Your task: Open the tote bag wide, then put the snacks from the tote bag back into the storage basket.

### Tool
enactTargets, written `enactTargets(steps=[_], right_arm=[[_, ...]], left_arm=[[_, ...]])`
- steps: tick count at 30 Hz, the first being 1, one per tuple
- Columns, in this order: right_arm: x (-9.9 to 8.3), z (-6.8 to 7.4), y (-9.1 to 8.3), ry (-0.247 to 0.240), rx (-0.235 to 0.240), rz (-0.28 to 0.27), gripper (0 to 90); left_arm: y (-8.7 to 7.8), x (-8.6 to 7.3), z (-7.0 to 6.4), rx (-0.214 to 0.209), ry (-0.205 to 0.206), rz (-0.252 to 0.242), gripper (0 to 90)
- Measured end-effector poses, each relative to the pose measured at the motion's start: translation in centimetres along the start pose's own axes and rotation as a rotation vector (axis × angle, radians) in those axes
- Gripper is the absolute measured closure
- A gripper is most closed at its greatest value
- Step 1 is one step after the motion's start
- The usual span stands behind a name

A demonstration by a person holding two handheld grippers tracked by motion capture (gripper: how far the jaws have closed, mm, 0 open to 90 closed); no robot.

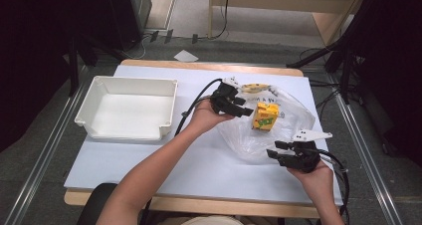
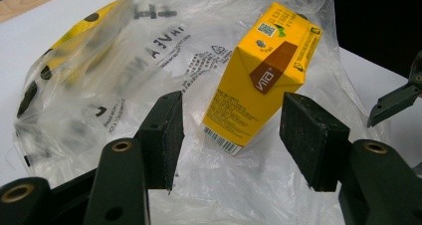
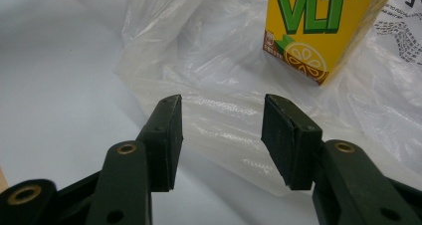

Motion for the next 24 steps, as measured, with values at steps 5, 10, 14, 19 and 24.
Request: enactTargets(steps=[5, 10, 14, 19, 24], right_arm=[[-0.1, 0.0, 0.0, 0.001, 0.006, -0.002, 51.1], [-0.1, 0.0, 0.1, 0.002, 0.009, 0.001, 50.8], [-0.1, 0.1, 0.1, 0.008, 0.015, 0.0, 49.9], [-0.2, 0.1, 0.1, 0.007, 0.02, -0.001, 49.3], [-0.1, -0.1, 0.1, 0.008, 0.013, -0.009, 49.2]], left_arm=[[0.3, -0.1, -0.2, -0.009, 0.003, 0.001, 41.3], [0.6, -0.2, -0.5, -0.014, 0.015, 0.006, 39.6], [1.0, -0.2, -0.7, -0.02, 0.025, -0.005, 37.9], [1.5, -0.1, -1.1, -0.031, 0.047, -0.014, 36.2], [2.1, 0.2, -1.7, -0.051, 0.059, -0.014, 35.4]])
Point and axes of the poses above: each handheld gripper's, and its own axes: y roughly forward along the jaws, x roughly out of its top, z roughly to its left, the point moved 9 cm from there along y, roughly forward along the jaws, and after that the axes turned 13 degrees about x, right-handed, at the moved point
